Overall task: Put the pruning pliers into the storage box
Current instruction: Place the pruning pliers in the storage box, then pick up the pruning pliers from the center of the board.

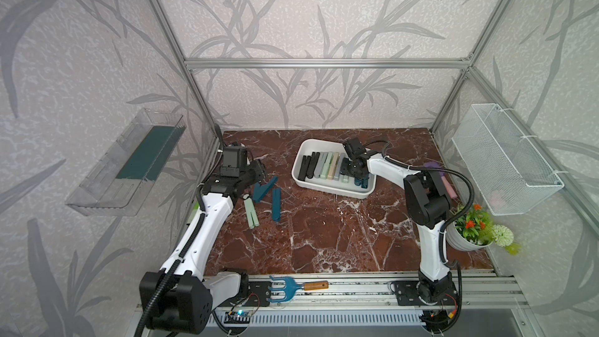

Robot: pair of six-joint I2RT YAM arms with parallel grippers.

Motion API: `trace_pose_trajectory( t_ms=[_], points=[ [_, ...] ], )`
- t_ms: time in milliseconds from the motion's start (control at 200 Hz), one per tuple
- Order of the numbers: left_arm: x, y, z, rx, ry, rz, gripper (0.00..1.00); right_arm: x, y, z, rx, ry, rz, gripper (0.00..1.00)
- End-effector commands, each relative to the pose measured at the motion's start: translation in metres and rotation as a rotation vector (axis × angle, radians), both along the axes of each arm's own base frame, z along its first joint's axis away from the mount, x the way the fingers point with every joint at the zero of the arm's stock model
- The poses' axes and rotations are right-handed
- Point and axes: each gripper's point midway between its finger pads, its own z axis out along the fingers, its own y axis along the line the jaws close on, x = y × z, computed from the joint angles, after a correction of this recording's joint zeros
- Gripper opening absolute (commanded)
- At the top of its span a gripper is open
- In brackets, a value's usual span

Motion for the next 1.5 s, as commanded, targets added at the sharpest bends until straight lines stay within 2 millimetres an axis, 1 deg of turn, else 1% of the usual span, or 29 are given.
trace_pose_trajectory(
  t_ms=[0, 90, 150, 325, 455, 555, 710, 910, 1075, 1135, 1230, 1394, 1494],
  points=[
    [0.000, -0.004, 0.008, -0.009, -0.005, -0.033, 0.60, 0.004, -0.002, 0.045, 0.040, -0.083, 0.018, 0.48],
    [-0.001, -0.008, 0.001, -0.017, 0.017, -0.051, 0.60, 0.004, -0.006, 0.060, 0.039, -0.110, 0.049, 0.47],
    [-0.002, -0.011, -0.006, -0.016, 0.041, -0.067, 0.60, 0.003, -0.009, 0.067, 0.047, -0.111, 0.060, 0.46],
    [-0.011, -0.019, -0.042, 0.042, 0.164, -0.120, 0.59, -0.007, -0.015, 0.083, 0.048, -0.118, 0.127, 0.44],
    [-0.020, -0.024, -0.065, 0.093, 0.247, -0.127, 0.60, -0.016, -0.020, 0.092, 0.030, -0.135, 0.165, 0.44],
    [-0.028, -0.032, -0.085, 0.113, 0.306, -0.147, 0.62, -0.020, -0.022, 0.097, 0.035, -0.151, 0.183, 0.44],
    [-0.037, -0.038, -0.113, 0.161, 0.382, -0.155, 0.62, -0.023, -0.023, 0.095, 0.048, -0.153, 0.201, 0.44],
    [-0.035, -0.044, -0.141, 0.181, 0.463, -0.143, 0.62, -0.026, -0.015, 0.087, 0.082, -0.139, 0.235, 0.44],
    [-0.036, -0.036, -0.159, 0.226, 0.534, -0.106, 0.62, -0.029, -0.016, 0.083, 0.077, -0.141, 0.243, 0.44],
    [-0.038, -0.034, -0.166, 0.243, 0.563, -0.094, 0.62, -0.030, -0.016, 0.082, 0.076, -0.141, 0.244, 0.44],
    [-0.043, -0.035, -0.171, 0.251, 0.585, -0.087, 0.62, -0.031, -0.016, 0.081, 0.077, -0.144, 0.251, 0.44],
    [-0.050, -0.048, -0.179, 0.218, 0.591, -0.107, 0.60, -0.032, -0.011, 0.078, 0.067, -0.143, 0.278, 0.44],
    [-0.051, -0.053, -0.182, 0.225, 0.596, -0.119, 0.59, -0.034, -0.007, 0.077, 0.061, -0.141, 0.293, 0.44]
  ],
)
